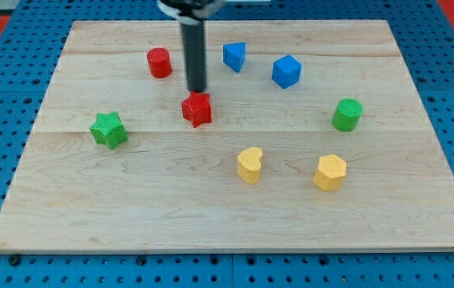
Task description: Slide the red circle below the red star
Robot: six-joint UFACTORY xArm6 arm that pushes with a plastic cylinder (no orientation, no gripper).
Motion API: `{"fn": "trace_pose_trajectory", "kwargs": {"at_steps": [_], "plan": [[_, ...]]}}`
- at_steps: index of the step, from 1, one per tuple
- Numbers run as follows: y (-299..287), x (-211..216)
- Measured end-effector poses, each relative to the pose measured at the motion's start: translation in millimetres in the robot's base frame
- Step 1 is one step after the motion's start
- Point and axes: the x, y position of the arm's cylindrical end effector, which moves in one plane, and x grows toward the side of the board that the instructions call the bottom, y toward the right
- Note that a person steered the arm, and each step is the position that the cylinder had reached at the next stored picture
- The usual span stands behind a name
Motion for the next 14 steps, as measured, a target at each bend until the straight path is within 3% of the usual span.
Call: {"fn": "trace_pose_trajectory", "kwargs": {"at_steps": [1, 2, 3, 4, 5, 6, 7, 9, 10, 12, 13, 14], "plan": [[-68, -16], [-148, 10], [-155, 82], [-114, 133], [-30, 133], [-116, 130], [-147, 110], [-18, 105], [18, 111], [-49, 112], [-24, 84], [53, 80]]}}
